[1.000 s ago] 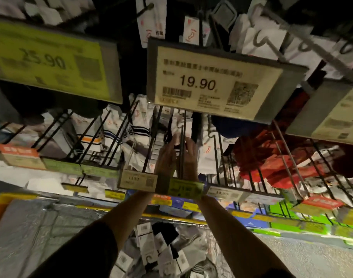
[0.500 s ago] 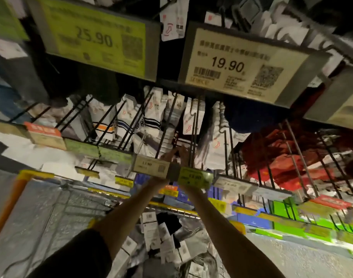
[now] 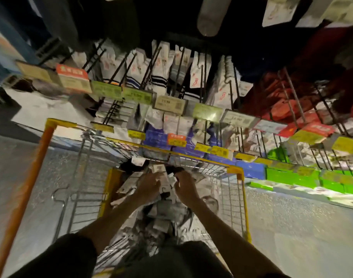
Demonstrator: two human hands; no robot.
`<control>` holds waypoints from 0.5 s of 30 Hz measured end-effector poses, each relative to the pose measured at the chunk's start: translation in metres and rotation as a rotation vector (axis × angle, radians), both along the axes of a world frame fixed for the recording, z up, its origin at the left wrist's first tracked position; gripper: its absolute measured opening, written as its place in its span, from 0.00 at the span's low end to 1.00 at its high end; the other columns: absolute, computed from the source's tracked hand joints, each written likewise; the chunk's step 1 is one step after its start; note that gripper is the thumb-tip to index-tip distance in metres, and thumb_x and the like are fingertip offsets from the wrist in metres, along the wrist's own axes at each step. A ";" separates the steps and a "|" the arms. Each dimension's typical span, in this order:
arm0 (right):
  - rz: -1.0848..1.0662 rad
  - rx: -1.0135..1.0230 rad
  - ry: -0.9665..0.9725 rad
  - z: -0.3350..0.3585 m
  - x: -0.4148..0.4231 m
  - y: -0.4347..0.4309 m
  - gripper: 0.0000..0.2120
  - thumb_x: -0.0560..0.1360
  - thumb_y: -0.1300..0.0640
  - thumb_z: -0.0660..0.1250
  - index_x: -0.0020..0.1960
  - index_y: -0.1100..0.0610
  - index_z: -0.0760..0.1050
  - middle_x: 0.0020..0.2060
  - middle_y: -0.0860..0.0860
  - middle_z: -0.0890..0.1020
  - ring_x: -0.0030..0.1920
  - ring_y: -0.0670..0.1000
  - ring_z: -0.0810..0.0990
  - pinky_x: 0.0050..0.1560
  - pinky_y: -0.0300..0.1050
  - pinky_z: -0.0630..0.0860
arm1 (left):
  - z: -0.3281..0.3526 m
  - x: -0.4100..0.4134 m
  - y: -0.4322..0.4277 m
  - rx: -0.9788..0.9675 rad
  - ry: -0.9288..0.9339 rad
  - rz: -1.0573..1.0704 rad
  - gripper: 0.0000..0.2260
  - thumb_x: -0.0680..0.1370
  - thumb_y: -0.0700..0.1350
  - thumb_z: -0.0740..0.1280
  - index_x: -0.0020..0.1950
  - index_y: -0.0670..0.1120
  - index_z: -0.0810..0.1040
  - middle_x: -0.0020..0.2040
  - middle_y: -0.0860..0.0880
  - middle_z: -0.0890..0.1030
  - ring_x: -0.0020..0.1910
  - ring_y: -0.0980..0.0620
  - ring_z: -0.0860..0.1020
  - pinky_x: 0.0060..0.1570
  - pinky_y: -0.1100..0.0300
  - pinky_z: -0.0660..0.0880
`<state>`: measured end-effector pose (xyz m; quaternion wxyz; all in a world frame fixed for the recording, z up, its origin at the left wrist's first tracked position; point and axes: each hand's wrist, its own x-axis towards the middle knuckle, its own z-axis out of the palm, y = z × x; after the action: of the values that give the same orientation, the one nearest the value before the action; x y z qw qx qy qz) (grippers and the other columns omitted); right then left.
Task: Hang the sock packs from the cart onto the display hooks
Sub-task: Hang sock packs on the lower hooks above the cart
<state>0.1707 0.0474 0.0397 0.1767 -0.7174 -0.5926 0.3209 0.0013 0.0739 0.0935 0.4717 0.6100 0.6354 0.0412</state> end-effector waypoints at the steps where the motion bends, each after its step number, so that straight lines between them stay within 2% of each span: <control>1: 0.023 -0.080 -0.027 -0.001 -0.002 -0.006 0.24 0.70 0.53 0.53 0.55 0.65 0.78 0.52 0.65 0.80 0.56 0.60 0.75 0.58 0.50 0.67 | 0.000 -0.001 -0.008 -0.011 0.023 -0.017 0.16 0.82 0.40 0.62 0.69 0.37 0.73 0.69 0.37 0.73 0.69 0.40 0.72 0.66 0.53 0.68; 3: 0.056 -0.269 -0.081 -0.013 -0.010 -0.033 0.36 0.66 0.44 0.47 0.62 0.64 0.76 0.57 0.65 0.78 0.61 0.62 0.75 0.61 0.52 0.67 | 0.008 -0.012 -0.022 -0.039 0.025 -0.068 0.18 0.82 0.44 0.61 0.68 0.36 0.73 0.67 0.36 0.75 0.67 0.39 0.73 0.63 0.53 0.68; 5: 0.069 -0.410 -0.031 -0.009 -0.025 -0.049 0.39 0.64 0.40 0.47 0.64 0.61 0.75 0.60 0.62 0.78 0.63 0.59 0.74 0.63 0.50 0.68 | -0.002 -0.029 -0.037 -0.095 0.087 -0.150 0.19 0.83 0.46 0.59 0.70 0.37 0.71 0.65 0.36 0.76 0.64 0.40 0.75 0.60 0.53 0.69; 7: 0.072 -0.485 -0.015 -0.002 -0.038 -0.059 0.32 0.70 0.42 0.53 0.65 0.61 0.75 0.60 0.61 0.79 0.62 0.59 0.75 0.61 0.48 0.70 | -0.025 -0.046 -0.047 -0.157 0.166 -0.171 0.19 0.83 0.45 0.60 0.72 0.38 0.70 0.65 0.37 0.76 0.63 0.41 0.74 0.60 0.53 0.70; 9: 0.100 -0.557 -0.039 -0.011 -0.050 -0.074 0.20 0.77 0.57 0.61 0.68 0.62 0.73 0.64 0.60 0.77 0.64 0.58 0.75 0.61 0.44 0.67 | -0.046 -0.059 -0.058 -0.157 0.216 -0.186 0.20 0.82 0.47 0.63 0.71 0.39 0.70 0.67 0.38 0.74 0.65 0.41 0.72 0.62 0.53 0.69; 10: 0.086 -0.561 -0.017 -0.022 -0.055 -0.084 0.20 0.78 0.61 0.63 0.69 0.62 0.72 0.65 0.60 0.76 0.66 0.57 0.74 0.62 0.44 0.67 | -0.056 -0.066 -0.065 -0.138 0.233 -0.190 0.20 0.81 0.48 0.64 0.71 0.39 0.71 0.67 0.37 0.73 0.66 0.40 0.72 0.62 0.52 0.68; 13: 0.103 -0.575 -0.013 -0.053 -0.071 -0.096 0.22 0.76 0.59 0.65 0.70 0.59 0.71 0.63 0.59 0.76 0.65 0.58 0.74 0.61 0.48 0.68 | -0.085 -0.083 -0.074 -0.060 0.257 -0.139 0.19 0.81 0.47 0.64 0.70 0.40 0.73 0.70 0.36 0.70 0.69 0.37 0.68 0.68 0.50 0.64; 15: 0.158 -0.552 -0.055 -0.077 -0.083 -0.097 0.24 0.76 0.51 0.64 0.70 0.56 0.69 0.61 0.58 0.77 0.63 0.58 0.75 0.61 0.51 0.68 | -0.109 -0.096 -0.071 -0.046 0.291 -0.117 0.28 0.77 0.55 0.65 0.75 0.46 0.67 0.75 0.37 0.62 0.74 0.36 0.60 0.72 0.44 0.59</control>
<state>0.0875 -0.0497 -0.0378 -0.0669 -0.6985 -0.5411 0.4635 -0.0950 0.0025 -0.0151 0.3901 0.6345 0.6612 -0.0896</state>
